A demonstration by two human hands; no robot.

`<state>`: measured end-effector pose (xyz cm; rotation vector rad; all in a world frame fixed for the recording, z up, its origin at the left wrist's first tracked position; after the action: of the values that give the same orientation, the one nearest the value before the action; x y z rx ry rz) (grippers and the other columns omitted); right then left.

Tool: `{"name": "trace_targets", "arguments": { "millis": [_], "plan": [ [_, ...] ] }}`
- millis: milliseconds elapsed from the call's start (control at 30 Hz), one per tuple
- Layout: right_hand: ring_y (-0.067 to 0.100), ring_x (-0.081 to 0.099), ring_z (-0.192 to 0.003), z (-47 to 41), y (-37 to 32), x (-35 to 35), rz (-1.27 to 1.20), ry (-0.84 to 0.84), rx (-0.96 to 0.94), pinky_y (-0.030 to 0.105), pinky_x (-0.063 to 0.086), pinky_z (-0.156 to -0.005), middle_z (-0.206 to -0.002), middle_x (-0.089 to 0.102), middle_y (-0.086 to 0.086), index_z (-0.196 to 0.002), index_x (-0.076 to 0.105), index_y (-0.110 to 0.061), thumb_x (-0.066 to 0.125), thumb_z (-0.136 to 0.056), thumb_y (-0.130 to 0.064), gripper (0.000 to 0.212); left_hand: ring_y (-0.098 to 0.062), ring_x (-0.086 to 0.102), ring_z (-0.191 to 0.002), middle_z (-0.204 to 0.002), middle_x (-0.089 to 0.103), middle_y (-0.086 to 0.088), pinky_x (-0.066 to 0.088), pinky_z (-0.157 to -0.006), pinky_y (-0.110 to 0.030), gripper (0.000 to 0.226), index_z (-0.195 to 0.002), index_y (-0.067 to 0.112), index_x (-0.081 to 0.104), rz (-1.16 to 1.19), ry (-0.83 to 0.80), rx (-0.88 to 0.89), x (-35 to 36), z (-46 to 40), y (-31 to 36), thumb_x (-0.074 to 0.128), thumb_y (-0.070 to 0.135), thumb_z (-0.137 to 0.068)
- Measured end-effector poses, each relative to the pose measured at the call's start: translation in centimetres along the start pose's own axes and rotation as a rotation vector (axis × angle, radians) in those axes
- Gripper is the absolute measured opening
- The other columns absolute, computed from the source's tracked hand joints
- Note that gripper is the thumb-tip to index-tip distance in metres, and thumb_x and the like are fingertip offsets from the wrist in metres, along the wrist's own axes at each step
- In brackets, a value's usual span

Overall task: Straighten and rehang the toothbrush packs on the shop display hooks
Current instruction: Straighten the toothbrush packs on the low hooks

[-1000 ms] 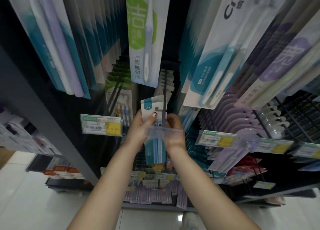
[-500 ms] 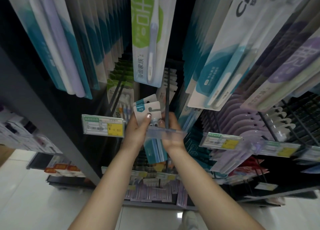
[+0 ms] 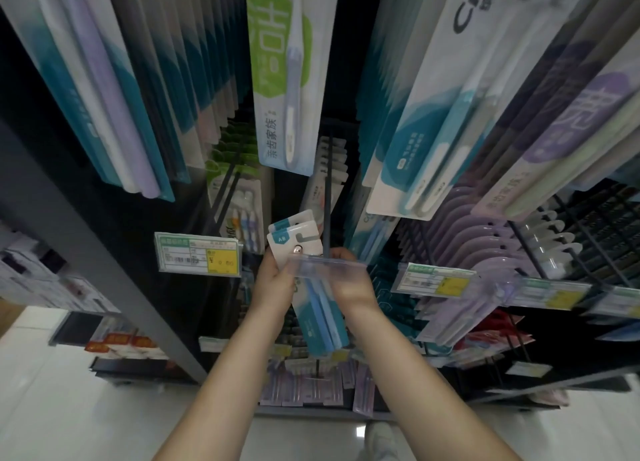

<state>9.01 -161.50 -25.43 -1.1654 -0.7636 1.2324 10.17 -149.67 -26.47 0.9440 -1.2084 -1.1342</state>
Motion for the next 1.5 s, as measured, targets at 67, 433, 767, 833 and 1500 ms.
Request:
{"name": "trace_targets", "arguments": {
  "millis": [67,433,767,833,1500],
  "plan": [
    [0.01,0.053,-0.072,0.1,0.5,-0.6,0.026,0.027,-0.005,0.02,0.043,-0.065,-0.076,0.057,-0.004,-0.091,0.06,-0.009,0.057,-0.088,-0.003,0.007,-0.013,0.063,-0.095,-0.102,0.064,0.001,0.048,-0.061,-0.011,0.048,-0.12,0.01,0.056,0.0,-0.032,0.03,0.6,0.4,0.1,0.062,0.033,-0.078],
    [0.029,0.061,-0.089,0.5,3.6,-4.0,-0.25,0.22,0.172,0.029,0.054,-0.077,-0.091,0.062,0.022,-0.098,0.06,0.005,0.061,-0.087,-0.012,0.021,0.002,0.065,-0.066,-0.09,0.064,-0.001,0.05,-0.054,-0.013,0.022,-0.114,0.004,0.055,0.115,0.007,-0.053,3.9,1.9,-0.7,0.052,0.009,-0.092],
    [0.035,0.062,-0.103,1.1,4.4,-5.4,-0.456,0.206,0.135,0.05,0.047,-0.096,-0.107,0.067,0.017,-0.104,0.064,-0.005,0.071,-0.075,-0.024,0.035,-0.024,0.064,-0.096,-0.098,0.067,-0.003,0.05,-0.092,-0.044,0.005,-0.087,0.028,0.062,0.081,0.155,-0.102,5.3,2.9,-1.1,0.063,0.023,-0.087],
    [0.03,0.064,-0.092,0.7,4.7,-5.9,-0.542,0.218,0.191,0.046,0.051,-0.09,-0.097,0.068,0.013,-0.096,0.066,-0.008,0.062,-0.088,-0.017,0.013,-0.024,0.064,-0.095,-0.095,0.067,0.0,0.049,-0.092,-0.047,0.006,-0.084,0.03,0.061,0.083,0.155,-0.129,5.6,3.0,-1.1,0.065,0.025,-0.086],
    [0.02,0.055,-0.066,0.2,5.0,-10.9,-0.618,0.242,0.17,0.031,0.049,-0.067,-0.073,0.06,0.011,-0.073,0.055,-0.009,0.041,-0.092,0.006,0.028,-0.03,0.062,-0.098,-0.103,0.066,-0.009,0.048,-0.091,-0.046,0.005,-0.089,0.025,0.058,-0.039,0.002,-0.13,9.1,2.5,0.5,0.058,0.03,-0.089]
  ]
}}
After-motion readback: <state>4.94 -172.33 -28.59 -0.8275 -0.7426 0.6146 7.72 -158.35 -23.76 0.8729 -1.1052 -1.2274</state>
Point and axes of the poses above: each hand's wrist, its own z-axis away from the middle knuckle, its own x-axis out of the palm, y = z × x, the point moved 4 cm from there along -z, towards the middle knuckle
